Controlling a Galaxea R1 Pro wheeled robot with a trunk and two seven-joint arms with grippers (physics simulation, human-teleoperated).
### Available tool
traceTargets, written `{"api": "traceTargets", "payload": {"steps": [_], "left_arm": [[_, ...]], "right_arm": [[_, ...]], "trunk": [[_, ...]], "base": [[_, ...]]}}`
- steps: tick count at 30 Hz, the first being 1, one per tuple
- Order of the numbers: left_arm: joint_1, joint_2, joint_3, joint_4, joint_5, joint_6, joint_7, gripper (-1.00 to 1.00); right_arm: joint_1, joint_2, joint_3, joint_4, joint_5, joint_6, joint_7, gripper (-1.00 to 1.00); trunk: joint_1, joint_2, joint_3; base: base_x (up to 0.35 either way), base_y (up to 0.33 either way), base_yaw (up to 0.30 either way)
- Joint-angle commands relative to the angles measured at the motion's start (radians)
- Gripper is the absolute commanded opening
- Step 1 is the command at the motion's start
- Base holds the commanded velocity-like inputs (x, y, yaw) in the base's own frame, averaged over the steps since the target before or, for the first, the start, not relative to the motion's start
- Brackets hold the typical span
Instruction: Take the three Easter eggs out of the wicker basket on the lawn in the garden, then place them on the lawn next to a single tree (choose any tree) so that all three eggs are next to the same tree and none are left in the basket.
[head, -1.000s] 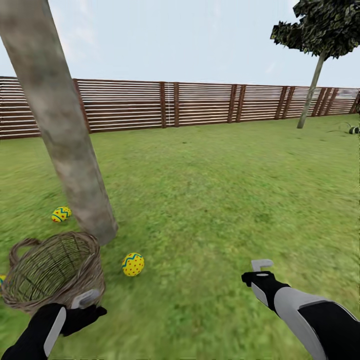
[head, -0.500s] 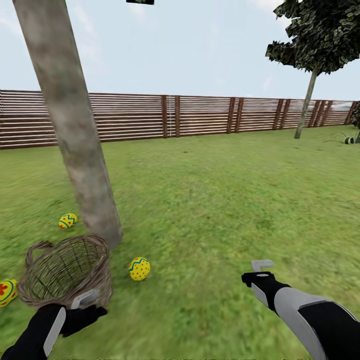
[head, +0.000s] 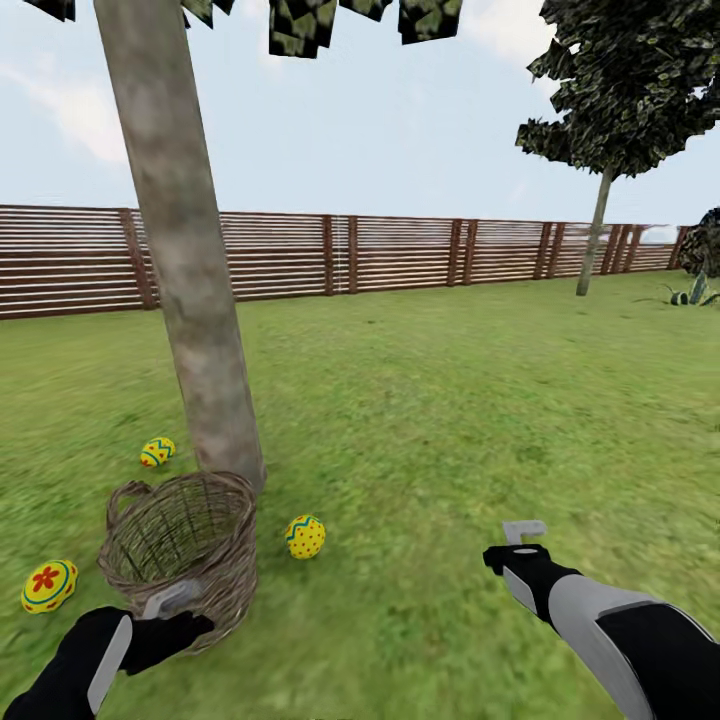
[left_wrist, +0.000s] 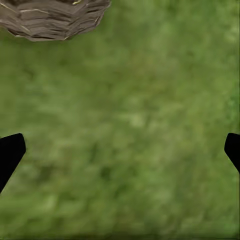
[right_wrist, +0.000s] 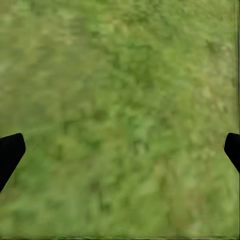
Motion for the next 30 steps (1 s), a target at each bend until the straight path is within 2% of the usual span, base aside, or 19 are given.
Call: {"api": "traceTargets", "payload": {"steps": [1, 7, 15, 24, 30], "left_arm": [[0.000, 0.000, 0.002, 0.000, 0.005, 0.005, -0.001, 1.00], [0.000, -0.001, 0.002, 0.001, 0.005, 0.003, -0.001, 1.00], [0.000, -0.001, 0.002, 0.002, 0.003, 0.002, 0.000, 1.00], [0.000, -0.002, 0.000, 0.004, 0.003, 0.003, 0.001, 1.00], [0.000, -0.003, -0.001, 0.005, 0.003, 0.003, 0.001, 1.00]], "right_arm": [[-0.001, 0.001, 0.009, 0.002, -0.010, 0.002, -0.001, 1.00], [-0.001, 0.001, 0.009, 0.002, -0.010, 0.003, -0.002, 1.00], [-0.001, 0.000, 0.009, 0.002, -0.012, 0.003, -0.002, 1.00], [-0.001, 0.001, 0.009, 0.002, -0.012, 0.003, -0.002, 1.00], [-0.001, 0.001, 0.009, 0.002, -0.012, 0.003, -0.002, 1.00]], "trunk": [[-0.001, 0.000, 0.003], [-0.024, 0.042, 0.022], [-0.055, 0.098, 0.047], [-0.089, 0.161, 0.075], [-0.112, 0.203, 0.094]], "base": [[-0.182, 0.286, -0.251], [-0.145, 0.298, -0.282], [-0.019, 0.317, -0.280], [-0.002, 0.331, -0.041], [-0.127, 0.322, 0.000]]}}
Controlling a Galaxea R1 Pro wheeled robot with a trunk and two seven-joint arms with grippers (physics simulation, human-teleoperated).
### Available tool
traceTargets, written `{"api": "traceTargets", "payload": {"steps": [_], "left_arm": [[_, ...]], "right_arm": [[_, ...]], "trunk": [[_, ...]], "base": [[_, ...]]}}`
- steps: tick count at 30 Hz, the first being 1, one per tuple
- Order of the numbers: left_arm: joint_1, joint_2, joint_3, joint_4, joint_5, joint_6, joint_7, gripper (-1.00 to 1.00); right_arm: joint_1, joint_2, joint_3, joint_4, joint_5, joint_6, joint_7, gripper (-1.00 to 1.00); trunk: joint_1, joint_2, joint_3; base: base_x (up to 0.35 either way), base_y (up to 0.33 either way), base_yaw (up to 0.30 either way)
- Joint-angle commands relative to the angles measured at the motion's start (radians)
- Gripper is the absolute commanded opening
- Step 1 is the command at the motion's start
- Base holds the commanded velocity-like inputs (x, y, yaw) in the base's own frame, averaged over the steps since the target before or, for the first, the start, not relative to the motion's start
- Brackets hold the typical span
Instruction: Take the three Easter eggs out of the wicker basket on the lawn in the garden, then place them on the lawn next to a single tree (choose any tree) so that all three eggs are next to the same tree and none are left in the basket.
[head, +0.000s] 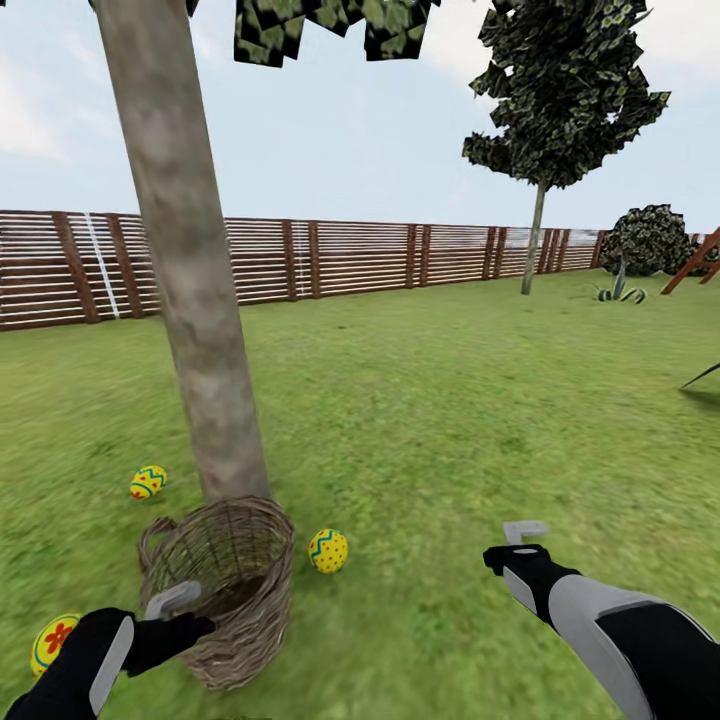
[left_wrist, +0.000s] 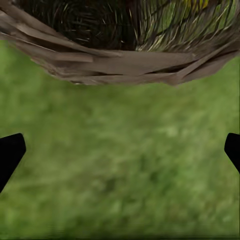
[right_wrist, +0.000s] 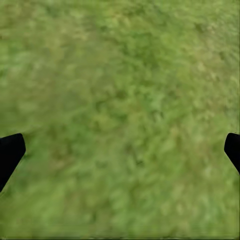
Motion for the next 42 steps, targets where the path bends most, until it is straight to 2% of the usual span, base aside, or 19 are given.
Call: {"api": "traceTargets", "payload": {"steps": [1, 12, 15, 31, 42], "left_arm": [[-0.001, 0.000, 0.002, 0.000, 0.005, 0.005, -0.001, 1.00], [-0.001, -0.001, 0.002, 0.002, 0.005, 0.005, 0.001, 1.00], [-0.001, -0.002, 0.002, 0.002, 0.005, 0.004, 0.002, 1.00], [-0.001, -0.003, 0.002, 0.008, 0.005, 0.005, 0.001, 1.00], [-0.001, -0.003, 0.002, 0.020, 0.005, 0.004, 0.002, 1.00]], "right_arm": [[-0.001, 0.000, 0.009, 0.002, -0.010, 0.002, -0.002, 1.00], [-0.001, 0.000, 0.009, 0.002, -0.010, 0.002, -0.002, 1.00], [-0.001, 0.000, 0.009, 0.005, -0.010, 0.002, -0.002, 1.00], [-0.001, -0.001, 0.007, 0.012, -0.010, 0.002, -0.002, 1.00], [-0.001, -0.001, 0.009, 0.014, -0.010, 0.002, -0.002, 1.00]], "trunk": [[-0.004, 0.007, 0.002], [-0.047, 0.084, 0.037], [-0.047, 0.084, 0.040], [-0.108, 0.196, 0.106], [-0.150, 0.273, 0.142]], "base": [[-0.199, 0.309, 0.000], [-0.214, 0.299, -0.010], [-0.220, 0.287, -0.157], [-0.200, 0.296, -0.232], [-0.162, 0.310, -0.017]]}}
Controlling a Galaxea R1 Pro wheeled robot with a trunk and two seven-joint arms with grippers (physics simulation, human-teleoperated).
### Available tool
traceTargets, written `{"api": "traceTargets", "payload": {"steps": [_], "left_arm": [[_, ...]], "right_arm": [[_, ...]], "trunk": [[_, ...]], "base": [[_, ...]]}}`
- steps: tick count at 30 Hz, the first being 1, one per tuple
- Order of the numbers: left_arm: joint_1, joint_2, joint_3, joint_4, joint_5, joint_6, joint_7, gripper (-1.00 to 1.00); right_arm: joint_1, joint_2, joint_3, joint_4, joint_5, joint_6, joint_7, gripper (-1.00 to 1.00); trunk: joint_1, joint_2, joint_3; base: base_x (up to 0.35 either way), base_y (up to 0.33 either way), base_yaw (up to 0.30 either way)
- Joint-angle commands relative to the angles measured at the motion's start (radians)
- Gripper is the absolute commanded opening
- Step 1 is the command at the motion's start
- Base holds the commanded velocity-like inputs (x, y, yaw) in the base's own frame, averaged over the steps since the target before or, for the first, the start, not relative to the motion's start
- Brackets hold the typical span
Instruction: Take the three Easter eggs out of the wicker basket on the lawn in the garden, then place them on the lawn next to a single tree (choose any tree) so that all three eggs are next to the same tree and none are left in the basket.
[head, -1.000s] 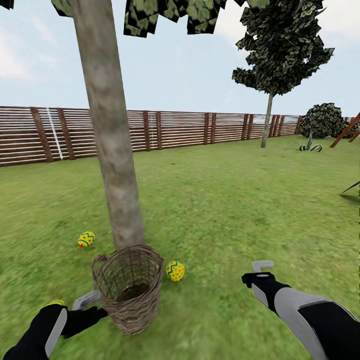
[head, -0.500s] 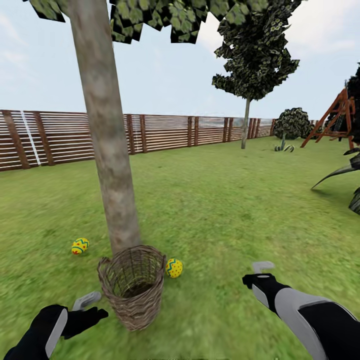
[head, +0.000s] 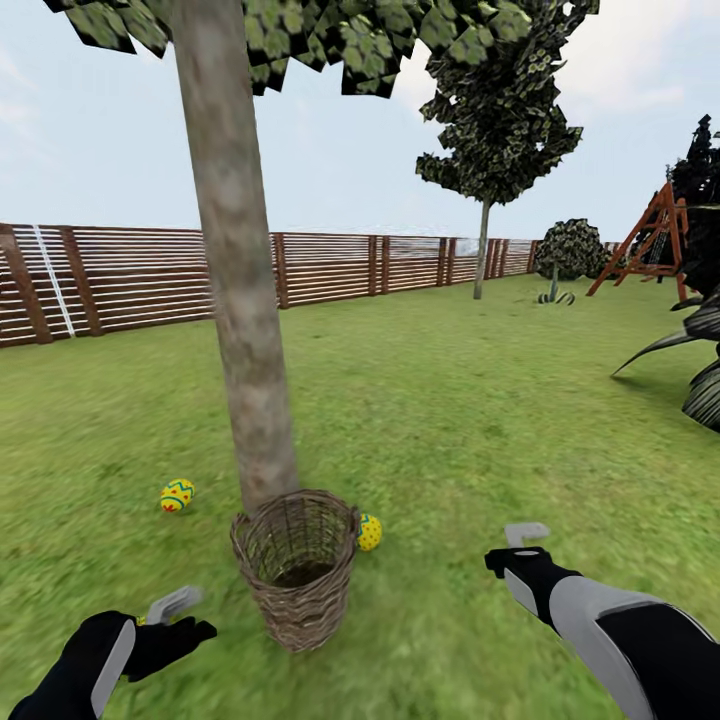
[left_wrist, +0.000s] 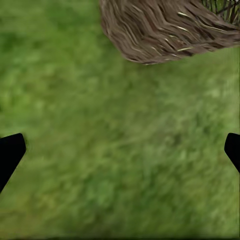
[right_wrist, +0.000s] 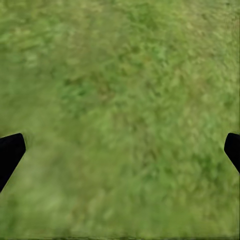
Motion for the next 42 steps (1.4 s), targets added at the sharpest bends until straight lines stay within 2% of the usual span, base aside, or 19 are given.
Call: {"api": "traceTargets", "payload": {"steps": [1, 4, 7, 31, 42], "left_arm": [[-0.001, -0.001, 0.002, 0.000, 0.005, 0.005, -0.001, 1.00], [-0.001, 0.000, 0.002, 0.000, 0.005, 0.005, -0.001, 1.00], [-0.001, 0.000, 0.002, 0.000, 0.005, 0.005, -0.001, 1.00], [-0.001, -0.001, 0.002, 0.003, 0.004, 0.005, -0.001, 1.00], [-0.001, -0.001, 0.002, 0.003, 0.004, 0.005, 0.000, 1.00]], "right_arm": [[-0.001, 0.000, 0.009, 0.002, -0.010, 0.002, -0.002, 1.00], [-0.001, 0.000, 0.009, 0.002, -0.010, 0.001, -0.002, 1.00], [-0.001, 0.000, 0.009, 0.002, -0.010, 0.001, -0.002, 1.00], [-0.001, 0.000, 0.008, 0.002, -0.010, 0.002, -0.002, 1.00], [-0.001, 0.000, 0.009, 0.003, -0.010, 0.002, -0.002, 1.00]], "trunk": [[-0.001, 0.000, -0.001], [-0.001, 0.000, -0.001], [-0.012, 0.021, 0.009], [-0.104, 0.189, 0.108], [-0.146, 0.266, 0.144]], "base": [[-0.162, 0.310, 0.000], [-0.162, 0.310, 0.000], [-0.162, 0.310, -0.060], [-0.112, 0.320, -0.231], [-0.088, 0.324, -0.030]]}}
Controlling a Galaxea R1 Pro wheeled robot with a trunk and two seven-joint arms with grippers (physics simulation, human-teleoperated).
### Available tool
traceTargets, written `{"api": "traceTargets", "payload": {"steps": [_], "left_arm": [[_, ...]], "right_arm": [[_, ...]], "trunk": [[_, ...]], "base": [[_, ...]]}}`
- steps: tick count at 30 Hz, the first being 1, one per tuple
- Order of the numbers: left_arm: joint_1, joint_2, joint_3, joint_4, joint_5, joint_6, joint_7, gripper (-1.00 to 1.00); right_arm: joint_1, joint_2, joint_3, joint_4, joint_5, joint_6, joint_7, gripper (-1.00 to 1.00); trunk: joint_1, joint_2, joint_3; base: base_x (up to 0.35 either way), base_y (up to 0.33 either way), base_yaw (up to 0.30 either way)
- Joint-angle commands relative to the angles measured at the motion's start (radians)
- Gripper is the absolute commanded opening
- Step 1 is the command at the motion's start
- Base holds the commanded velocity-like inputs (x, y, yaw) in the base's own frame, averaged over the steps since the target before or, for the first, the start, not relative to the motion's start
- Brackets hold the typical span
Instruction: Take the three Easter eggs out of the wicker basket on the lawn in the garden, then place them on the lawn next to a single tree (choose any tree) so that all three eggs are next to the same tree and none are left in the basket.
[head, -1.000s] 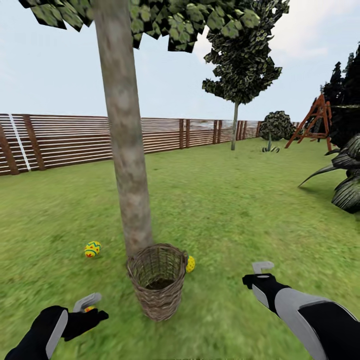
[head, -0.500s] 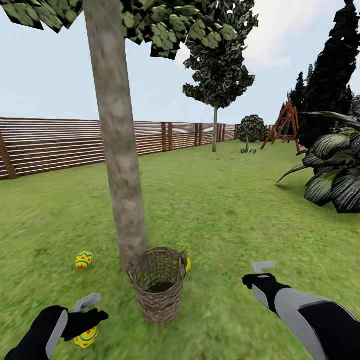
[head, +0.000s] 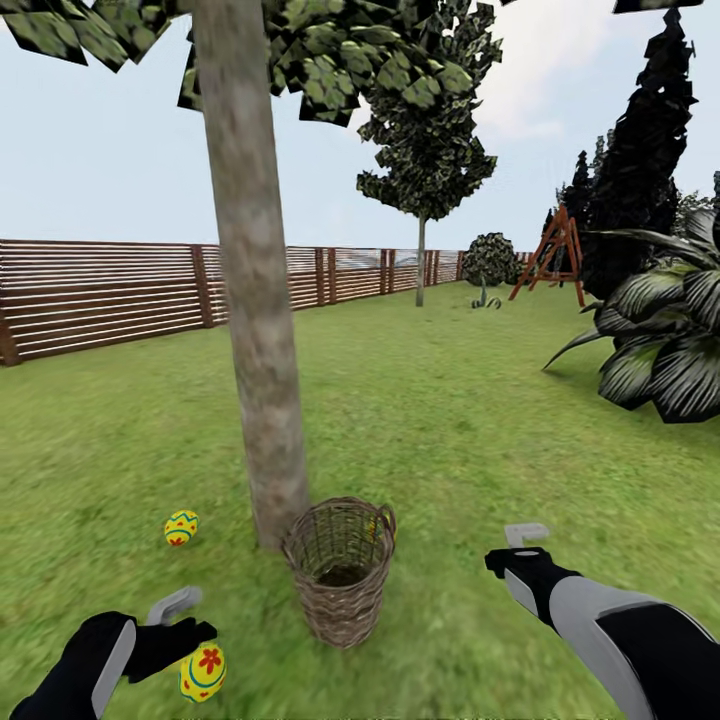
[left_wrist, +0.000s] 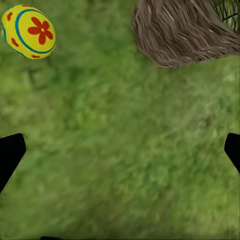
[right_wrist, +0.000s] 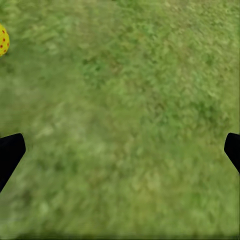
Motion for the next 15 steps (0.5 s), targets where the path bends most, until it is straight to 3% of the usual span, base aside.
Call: {"api": "traceTargets", "payload": {"steps": [1, 5, 15], "left_arm": [[-0.001, 0.000, 0.002, 0.000, 0.005, 0.005, 0.000, 1.00], [-0.001, 0.001, 0.002, 0.015, 0.005, 0.005, 0.002, 1.00], [-0.001, 0.000, 0.002, 0.026, 0.005, 0.004, 0.002, 1.00]], "right_arm": [[-0.001, 0.000, 0.009, 0.002, -0.010, 0.002, -0.002, 1.00], [-0.001, 0.000, 0.009, 0.002, -0.010, 0.002, -0.002, 1.00], [-0.001, 0.000, 0.007, 0.002, -0.010, 0.002, -0.002, 1.00]], "trunk": [[-0.004, 0.007, 0.002], [-0.020, 0.035, 0.015], [-0.058, 0.105, 0.046]], "base": [[-0.068, 0.325, 0.000], [-0.004, 0.195, 0.000], [0.000, 0.012, 0.000]]}}
